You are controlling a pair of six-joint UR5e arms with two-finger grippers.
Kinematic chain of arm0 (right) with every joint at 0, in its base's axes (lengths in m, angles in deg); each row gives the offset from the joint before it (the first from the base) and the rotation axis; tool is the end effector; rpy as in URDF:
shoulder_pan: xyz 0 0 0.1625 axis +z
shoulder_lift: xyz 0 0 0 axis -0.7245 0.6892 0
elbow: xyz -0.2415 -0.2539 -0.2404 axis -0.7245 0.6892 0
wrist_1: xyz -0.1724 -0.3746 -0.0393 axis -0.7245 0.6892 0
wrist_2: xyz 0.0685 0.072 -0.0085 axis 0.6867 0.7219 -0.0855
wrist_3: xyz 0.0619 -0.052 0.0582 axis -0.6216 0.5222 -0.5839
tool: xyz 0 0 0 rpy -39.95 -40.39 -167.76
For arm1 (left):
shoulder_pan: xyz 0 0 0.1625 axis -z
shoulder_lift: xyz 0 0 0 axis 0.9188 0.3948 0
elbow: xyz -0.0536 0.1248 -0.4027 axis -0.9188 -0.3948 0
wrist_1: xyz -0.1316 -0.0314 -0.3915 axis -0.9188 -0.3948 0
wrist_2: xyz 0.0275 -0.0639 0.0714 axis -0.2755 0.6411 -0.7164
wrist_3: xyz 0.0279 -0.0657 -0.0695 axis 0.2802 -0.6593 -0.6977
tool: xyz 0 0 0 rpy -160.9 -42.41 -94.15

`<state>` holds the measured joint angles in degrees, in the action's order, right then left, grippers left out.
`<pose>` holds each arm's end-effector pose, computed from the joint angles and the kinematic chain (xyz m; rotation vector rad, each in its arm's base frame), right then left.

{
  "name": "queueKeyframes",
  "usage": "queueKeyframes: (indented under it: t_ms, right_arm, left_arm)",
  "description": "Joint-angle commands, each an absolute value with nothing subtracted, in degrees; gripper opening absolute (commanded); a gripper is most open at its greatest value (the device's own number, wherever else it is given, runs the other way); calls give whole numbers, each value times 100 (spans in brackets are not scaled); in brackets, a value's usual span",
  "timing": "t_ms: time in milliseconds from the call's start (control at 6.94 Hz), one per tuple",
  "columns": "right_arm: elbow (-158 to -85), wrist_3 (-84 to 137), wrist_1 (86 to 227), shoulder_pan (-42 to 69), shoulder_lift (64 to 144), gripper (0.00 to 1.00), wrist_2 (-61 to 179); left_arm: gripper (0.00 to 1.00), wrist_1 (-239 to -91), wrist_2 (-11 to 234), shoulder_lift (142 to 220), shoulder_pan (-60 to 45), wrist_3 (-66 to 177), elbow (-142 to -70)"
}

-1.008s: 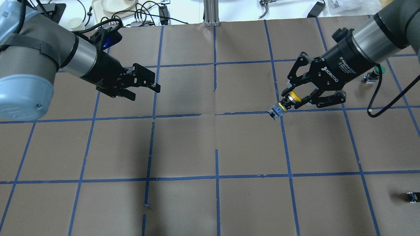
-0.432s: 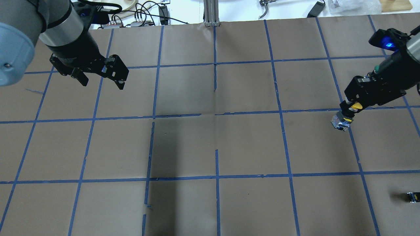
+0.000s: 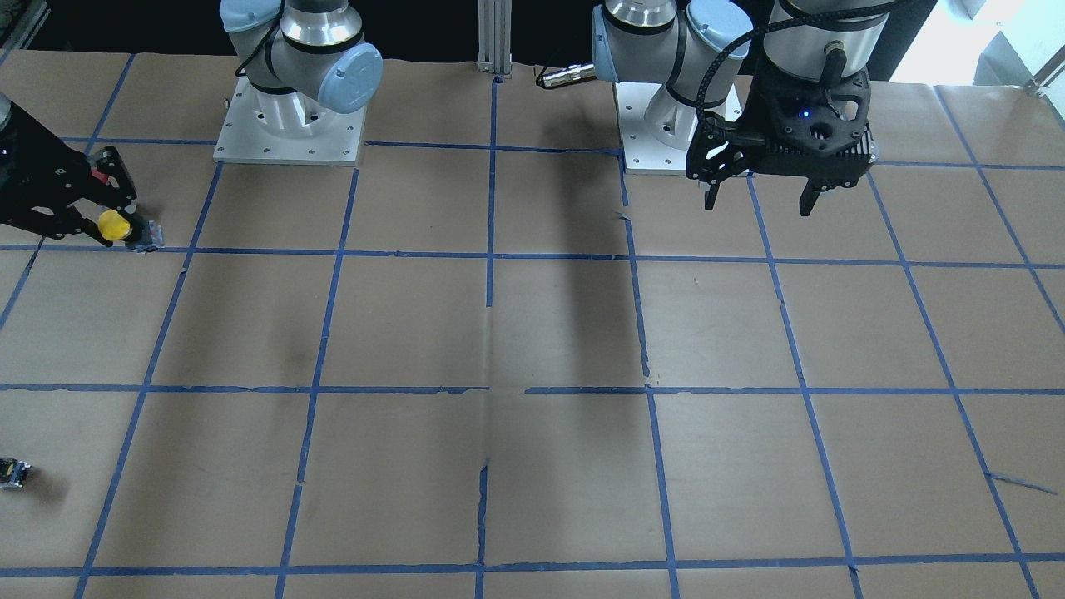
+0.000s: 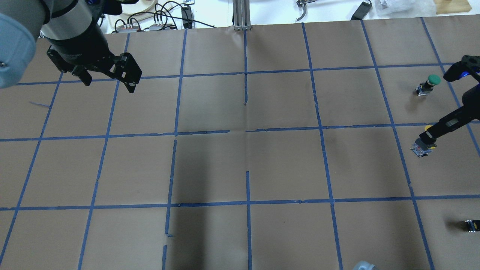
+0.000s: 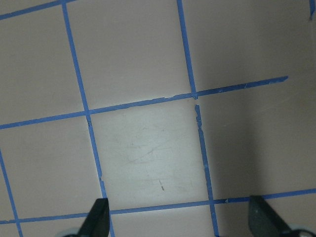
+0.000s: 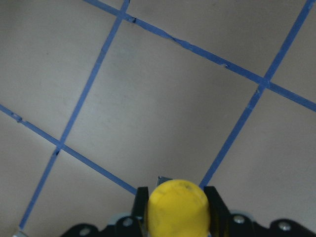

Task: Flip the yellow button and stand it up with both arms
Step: 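Lower the button upright onto the table with the right gripper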

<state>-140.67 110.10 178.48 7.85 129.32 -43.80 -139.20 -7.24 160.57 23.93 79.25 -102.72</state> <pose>-0.1249 -0.4325 0.3597 -0.7698 2.8166 -0.0791 -0.1268 -0.4894 0.5172 0.2519 3.0029 -0.0720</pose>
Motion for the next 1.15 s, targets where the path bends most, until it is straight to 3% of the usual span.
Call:
queueKeyframes:
  t_ms: [0, 288, 1008]
  right_arm:
    - [-14164, 12694, 18984, 429, 12230, 27, -4401]
    - [-14138, 13623, 19965, 306, 11516, 24, -4410]
    - [-14155, 14645, 20239, 25, 11171, 24, -4366]
  left_arm:
    - [100, -13755, -598, 16022, 2413, 7962, -10220]
    - [100, -14069, 71, 15969, 2221, 7657, -10150]
    - [100, -14668, 89, 16066, 2123, 7348, -9736]
